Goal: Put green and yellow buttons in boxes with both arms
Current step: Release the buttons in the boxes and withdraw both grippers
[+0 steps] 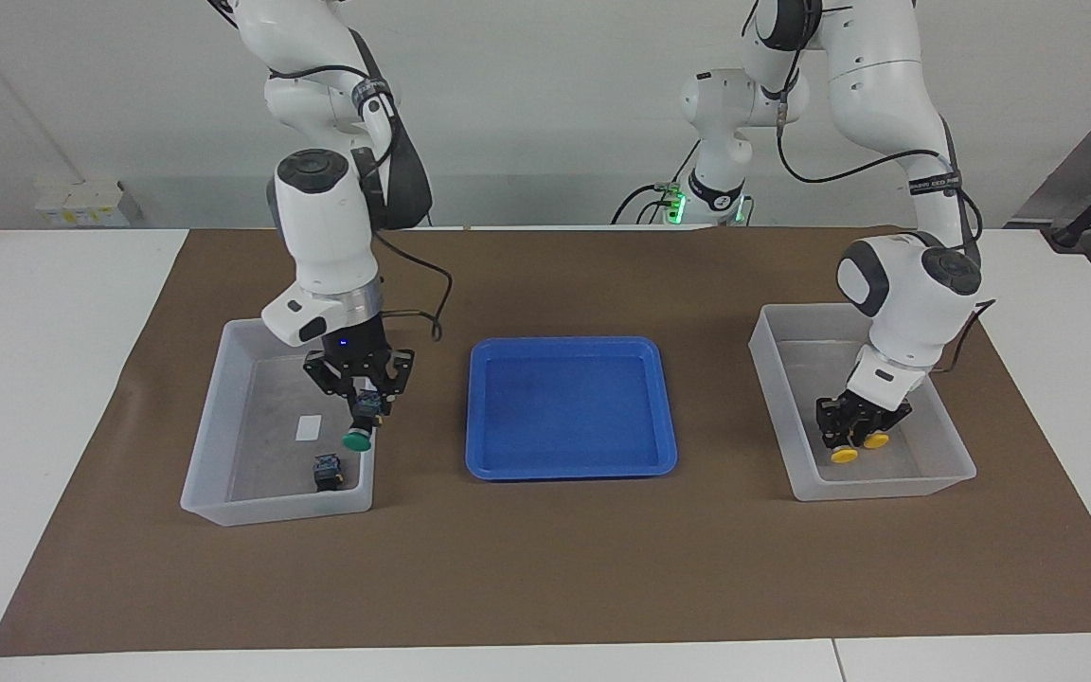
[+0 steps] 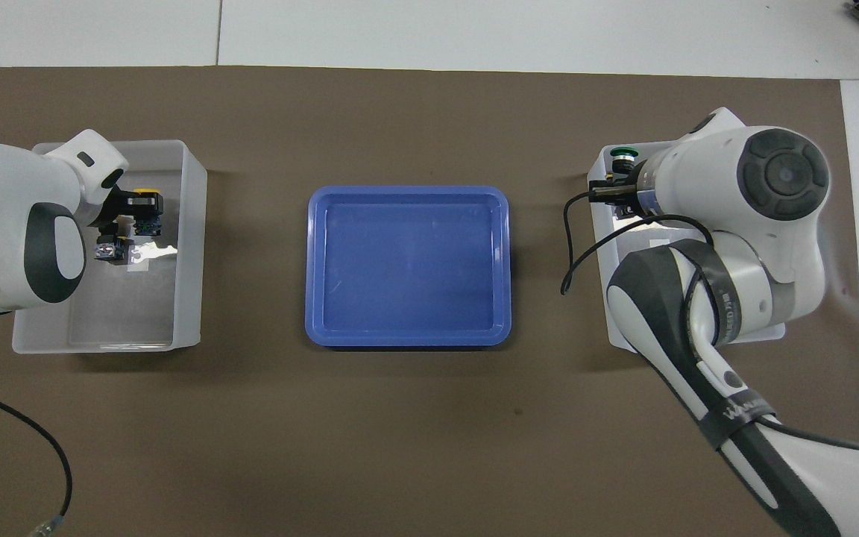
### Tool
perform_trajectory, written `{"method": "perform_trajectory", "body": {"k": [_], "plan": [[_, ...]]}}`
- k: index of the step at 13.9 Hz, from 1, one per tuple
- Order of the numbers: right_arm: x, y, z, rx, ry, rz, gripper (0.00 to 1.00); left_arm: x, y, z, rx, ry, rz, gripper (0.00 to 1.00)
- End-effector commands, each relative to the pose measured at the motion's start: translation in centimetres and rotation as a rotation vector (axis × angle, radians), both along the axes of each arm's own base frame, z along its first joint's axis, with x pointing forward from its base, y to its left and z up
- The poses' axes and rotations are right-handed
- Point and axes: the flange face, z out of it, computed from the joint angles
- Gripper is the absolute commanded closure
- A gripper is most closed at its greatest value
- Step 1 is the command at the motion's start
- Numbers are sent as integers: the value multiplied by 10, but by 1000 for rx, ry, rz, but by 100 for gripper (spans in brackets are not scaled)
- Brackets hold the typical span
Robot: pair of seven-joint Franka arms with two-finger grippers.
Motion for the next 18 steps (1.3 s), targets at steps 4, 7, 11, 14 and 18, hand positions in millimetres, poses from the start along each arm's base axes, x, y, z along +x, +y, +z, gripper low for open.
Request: {"method": "perform_trajectory", "body": {"k": [4, 7, 11, 14, 18], "plan": [[-3, -94, -37, 9, 67, 198, 100, 23, -8, 55, -21, 53, -25, 19], [6, -116, -67, 10, 60, 212, 100, 32, -14, 117, -27, 106, -45, 20], [19, -127, -83, 11, 30, 202, 100, 23, -16, 172, -30, 206, -63, 21], [27, -140, -95, 10, 26, 201, 100, 9, -18, 208, -26, 275, -75, 21], [36, -141, -117, 2, 23, 228, 100, -41, -39, 292, 41, 226, -123, 20]]}}
